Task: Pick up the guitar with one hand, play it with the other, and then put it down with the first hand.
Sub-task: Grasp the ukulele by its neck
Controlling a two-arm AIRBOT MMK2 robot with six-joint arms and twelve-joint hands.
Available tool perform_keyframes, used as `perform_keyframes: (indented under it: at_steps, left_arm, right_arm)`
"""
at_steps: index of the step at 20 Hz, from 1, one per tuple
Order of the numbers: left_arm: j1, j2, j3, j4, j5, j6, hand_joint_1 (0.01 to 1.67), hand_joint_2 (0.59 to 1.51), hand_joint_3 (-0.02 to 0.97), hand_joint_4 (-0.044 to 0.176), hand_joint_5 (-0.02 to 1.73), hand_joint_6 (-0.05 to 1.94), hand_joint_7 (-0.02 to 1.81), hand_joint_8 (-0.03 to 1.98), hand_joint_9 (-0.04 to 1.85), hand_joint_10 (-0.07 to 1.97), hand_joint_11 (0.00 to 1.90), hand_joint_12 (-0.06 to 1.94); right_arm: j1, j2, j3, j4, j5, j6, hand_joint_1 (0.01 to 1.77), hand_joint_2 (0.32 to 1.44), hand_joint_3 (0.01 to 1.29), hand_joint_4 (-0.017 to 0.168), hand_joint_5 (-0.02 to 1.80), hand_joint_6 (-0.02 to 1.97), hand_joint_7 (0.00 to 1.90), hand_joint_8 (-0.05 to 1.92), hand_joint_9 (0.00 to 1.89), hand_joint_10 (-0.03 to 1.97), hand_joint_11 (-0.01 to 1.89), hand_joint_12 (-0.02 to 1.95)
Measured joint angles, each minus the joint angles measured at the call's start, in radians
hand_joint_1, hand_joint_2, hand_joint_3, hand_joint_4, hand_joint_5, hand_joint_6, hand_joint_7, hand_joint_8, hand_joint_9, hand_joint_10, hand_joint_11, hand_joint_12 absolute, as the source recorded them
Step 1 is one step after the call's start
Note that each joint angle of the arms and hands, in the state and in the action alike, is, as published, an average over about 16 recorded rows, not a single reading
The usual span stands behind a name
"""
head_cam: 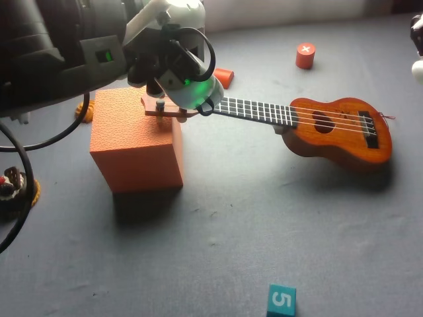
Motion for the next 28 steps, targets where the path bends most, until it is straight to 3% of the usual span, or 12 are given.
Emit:
perform_keyframes:
  at_steps: [4, 8, 14, 20, 28]
  left_arm:
    - [0.000, 0.000, 0.000, -0.001, -0.002, 0.000, 0.47, 1.277, 0.070, 0.035, 0.40, 0.64, 0.42, 0.68, 0.44, 0.76, 0.42, 0.87]
    - [0.000, -0.001, 0.002, -0.002, -0.006, 0.000, 0.49, 1.275, 0.060, 0.039, 0.31, 0.48, 0.32, 0.50, 0.33, 0.57, 0.32, 0.69]
    - [-0.004, -0.007, 0.006, -0.002, -0.021, 0.005, 0.59, 1.241, 0.031, 0.053, 0.05, 0.02, 0.02, 0.01, 0.02, 0.02, 0.02, 0.20]
    - [-0.009, -0.047, 0.021, -0.001, -0.034, 0.006, 0.82, 1.172, 0.017, 0.060, 0.03, 0.00, 0.02, -0.01, 0.02, 0.01, 0.02, 0.14]
    - [0.012, -0.173, 0.088, 0.021, -0.024, -0.036, 1.07, 1.078, 0.009, 0.063, 0.02, 0.00, 0.02, -0.01, 0.02, 0.01, 0.02, 0.04]
  right_arm:
    - [0.000, 0.000, 0.000, 0.001, 0.001, 0.000, 0.26, 1.32, 0.06, 0.004, 0.31, 0.65, 0.47, 0.72, 0.44, 0.88, 0.40, 1.04]
    - [0.000, -0.001, -0.001, 0.001, 0.002, 0.000, 0.24, 1.31, 0.05, 0.004, 0.24, 0.49, 0.38, 0.54, 0.34, 0.70, 0.30, 0.94]
    - [0.000, -0.005, -0.001, 0.008, 0.005, 0.000, 0.22, 1.29, 0.02, 0.004, 0.05, 0.05, 0.11, 0.03, 0.06, 0.18, 0.02, 0.65]
    - [0.000, -0.011, -0.001, 0.020, 0.005, -0.002, 0.26, 1.29, 0.02, 0.004, 0.04, 0.04, 0.09, 0.01, 0.06, 0.18, 0.02, 0.76]
    - [-0.002, -0.018, 0.008, 0.053, 0.006, -0.015, 0.36, 1.27, 0.02, 0.004, 0.02, 0.04, 0.07, 0.01, 0.05, 0.20, 0.02, 0.82]
